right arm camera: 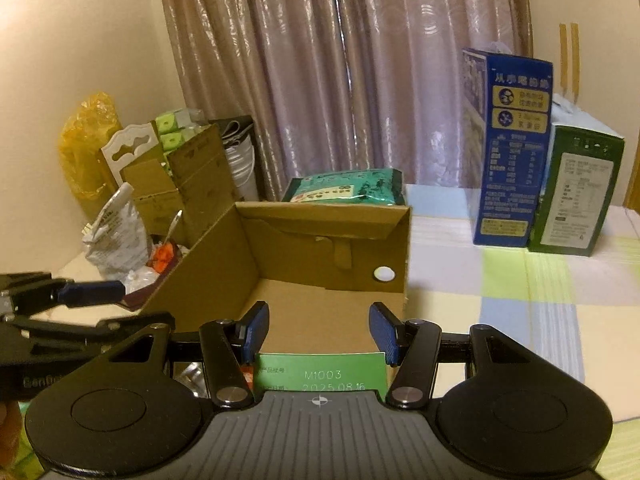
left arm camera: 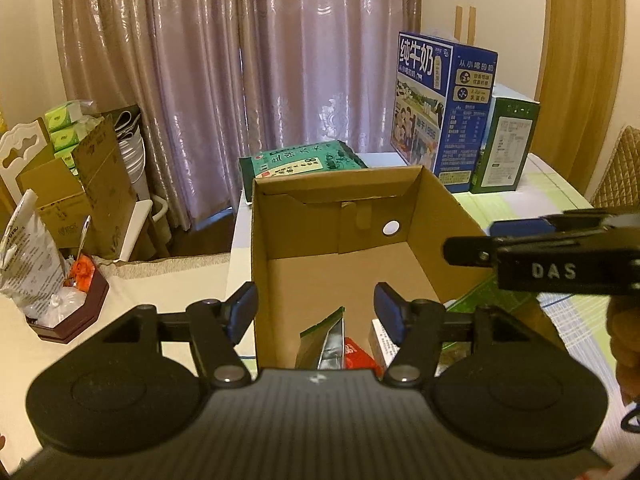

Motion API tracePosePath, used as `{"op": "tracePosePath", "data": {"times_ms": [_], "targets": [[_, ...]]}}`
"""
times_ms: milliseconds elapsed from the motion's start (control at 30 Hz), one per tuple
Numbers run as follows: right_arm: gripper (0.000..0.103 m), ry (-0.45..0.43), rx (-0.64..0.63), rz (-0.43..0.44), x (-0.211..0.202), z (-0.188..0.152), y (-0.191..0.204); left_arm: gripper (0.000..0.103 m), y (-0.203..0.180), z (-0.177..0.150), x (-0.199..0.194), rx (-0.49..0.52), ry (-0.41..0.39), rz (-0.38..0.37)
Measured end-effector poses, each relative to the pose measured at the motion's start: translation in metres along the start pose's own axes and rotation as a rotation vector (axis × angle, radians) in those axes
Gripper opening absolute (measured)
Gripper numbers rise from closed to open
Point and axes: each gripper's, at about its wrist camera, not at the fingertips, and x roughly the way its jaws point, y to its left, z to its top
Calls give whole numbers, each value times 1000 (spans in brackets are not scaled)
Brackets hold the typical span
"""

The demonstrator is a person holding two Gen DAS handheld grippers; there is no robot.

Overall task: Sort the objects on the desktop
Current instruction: 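Lower the red packet into the box with the left tool while the right tool drops the spray box in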

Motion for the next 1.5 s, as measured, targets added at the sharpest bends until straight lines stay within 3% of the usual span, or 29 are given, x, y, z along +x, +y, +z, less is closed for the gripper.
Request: {"op": "tracePosePath", "data": {"times_ms": [100,133,167,233,500,600,800,967,1133,1500], "targets": [[53,-1,20,44,3,6,1,65,0,-2,-5,-10,-5,-6],[61,-6,27,54,4,10,1,66,-1,-3,-6,-11,-7,-7],[77,-14,35,60,4,13,1,66,-1,-4,-8,-10,-8,-7],[83,-47,39,69,0,20,1,66,-3,-7,-11,-5,-8,-8],[84,-73,37,52,-27,22,-13,70,-11,-16,-25,-5,-6,-12],[84,-85,32,2,-47,10,-24,78,-16,-19,-34,1,-13,-11],[84,-41,-71,-52,-73,-22,-30,78,-21,-25,-42,16,-7,-16],[84,26,-185,-122,-45,-26,-26,80,-21,-26,-33,15,5,-11],[84,-17,-179,-122,-16,-12,-37,82,-20,-28,-26,13,10,-13],[84,-5,-160,-127,-21,-8,-50,85,-27,-30,-23,18,14,-18]]}}
